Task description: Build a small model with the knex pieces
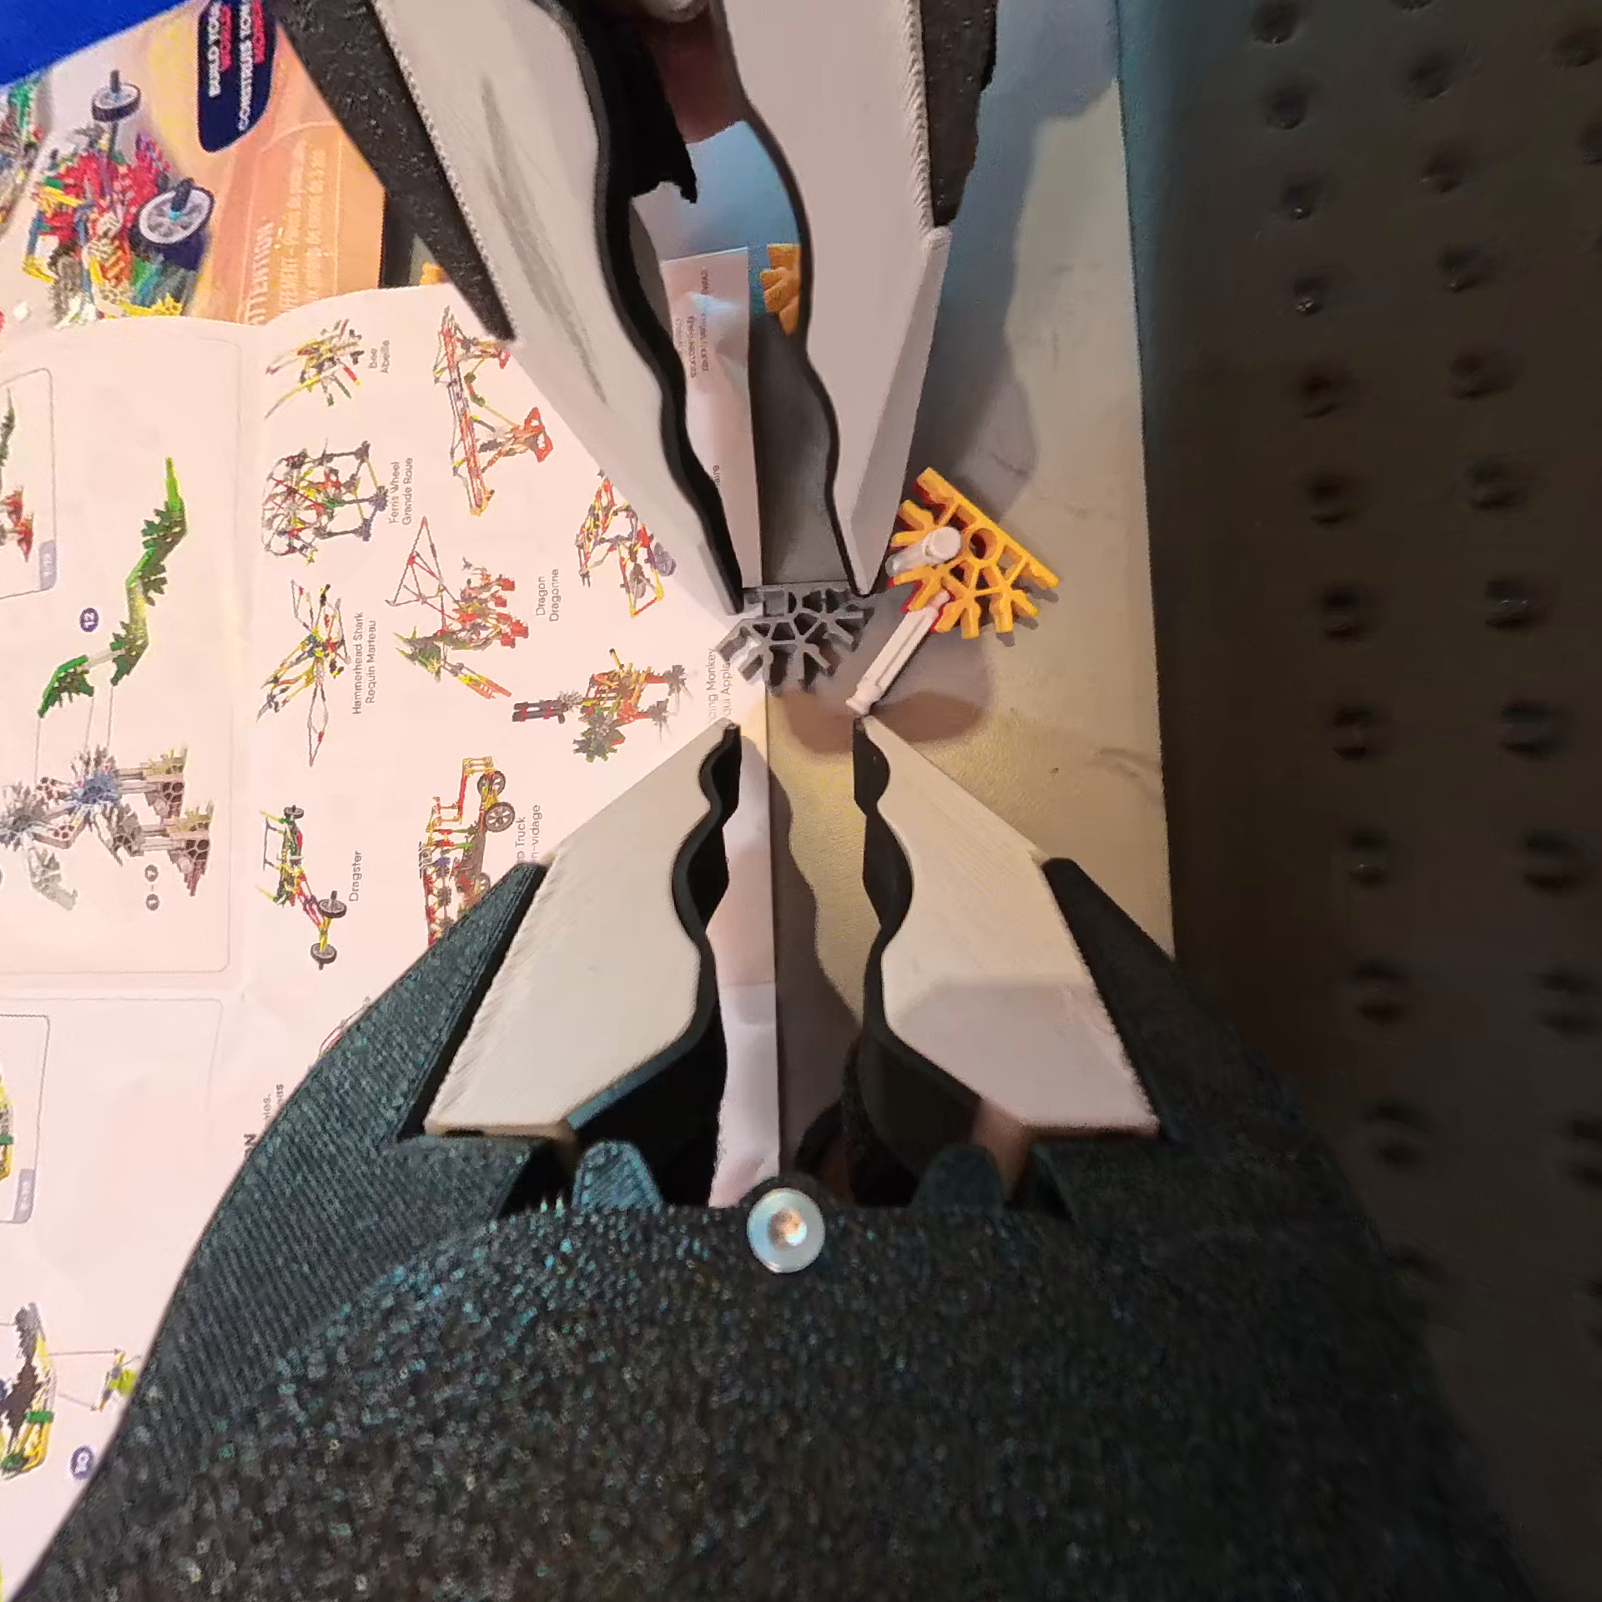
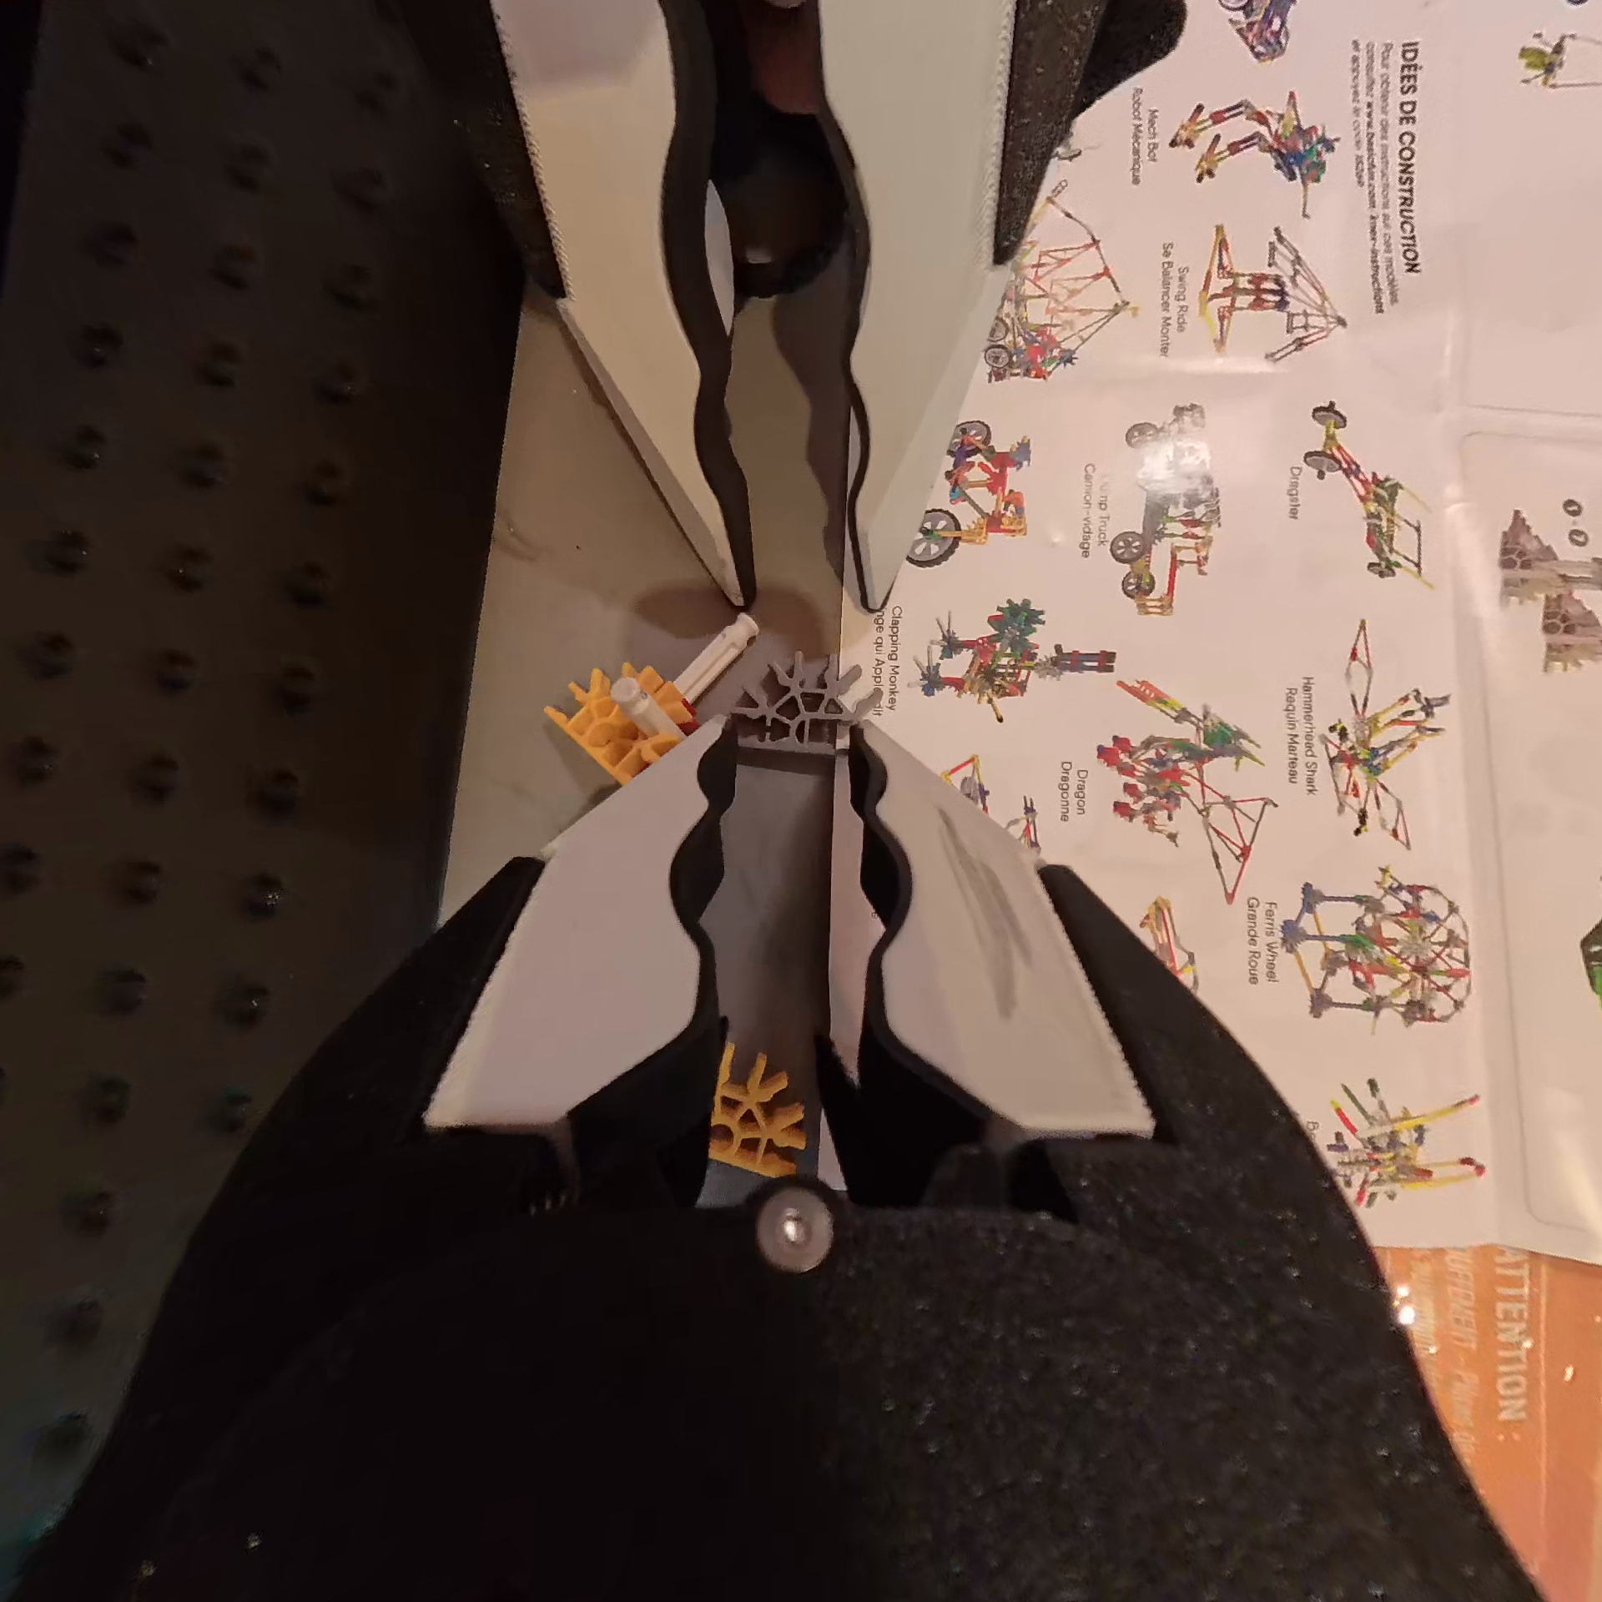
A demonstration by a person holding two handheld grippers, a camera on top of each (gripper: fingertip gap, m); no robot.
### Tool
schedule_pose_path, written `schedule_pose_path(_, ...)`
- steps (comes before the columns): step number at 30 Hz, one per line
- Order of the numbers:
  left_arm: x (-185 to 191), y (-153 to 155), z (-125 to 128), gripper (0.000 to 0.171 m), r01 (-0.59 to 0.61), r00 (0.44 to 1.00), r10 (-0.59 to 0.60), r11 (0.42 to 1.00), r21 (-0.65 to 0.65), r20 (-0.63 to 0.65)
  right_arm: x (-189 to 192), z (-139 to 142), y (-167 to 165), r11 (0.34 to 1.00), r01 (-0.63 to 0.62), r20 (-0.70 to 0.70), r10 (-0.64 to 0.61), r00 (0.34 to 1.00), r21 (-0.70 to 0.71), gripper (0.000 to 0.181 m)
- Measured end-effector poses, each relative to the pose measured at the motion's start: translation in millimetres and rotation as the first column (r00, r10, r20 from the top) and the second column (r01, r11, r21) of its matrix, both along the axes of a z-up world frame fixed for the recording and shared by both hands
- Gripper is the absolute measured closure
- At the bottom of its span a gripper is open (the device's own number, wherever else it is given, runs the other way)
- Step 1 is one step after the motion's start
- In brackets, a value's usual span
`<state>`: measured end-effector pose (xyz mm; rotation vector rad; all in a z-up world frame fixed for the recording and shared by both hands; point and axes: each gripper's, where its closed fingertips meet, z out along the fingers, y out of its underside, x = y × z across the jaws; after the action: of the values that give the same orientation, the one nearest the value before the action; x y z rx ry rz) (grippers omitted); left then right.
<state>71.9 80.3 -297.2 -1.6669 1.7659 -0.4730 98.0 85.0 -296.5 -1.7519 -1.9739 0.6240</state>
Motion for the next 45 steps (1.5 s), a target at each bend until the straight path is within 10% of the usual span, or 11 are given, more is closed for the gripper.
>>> schedule_pose_path(9, -5.0, 7.8, 2.9, 0.146, -0.035, 0.999, 0.035, 0.999, -0.022, 0.014, -0.6, 6.3, 3.4, 0.999, -0.005, -0.021, 0.007, 1.000, 0.054, 0.179)
schedule_pose_path(22, -11.1, 8.3, 3.1, 0.143, -0.029, 1.000, 0.029, 0.999, -0.026, -0.005, -7.5, 1.4, -8.8, 1.000, -0.022, -0.013, 0.022, 1.000, -0.002, 0.137)
schedule_pose_path(35, -7.0, 2.4, 2.6, 0.142, 0.007, 1.000, -0.007, 1.000, 0.007, -0.007, -16.6, 0.5, -2.3, 0.999, -0.001, -0.029, 0.002, 1.000, 0.045, 0.181)
schedule_pose_path(45, -0.8, 1.6, 1.3, 0.140, 0.012, 1.000, -0.011, 0.997, 0.076, -0.026, -15.8, -0.2, 3.6, 0.999, 0.040, -0.024, -0.039, 0.999, 0.024, 0.154)
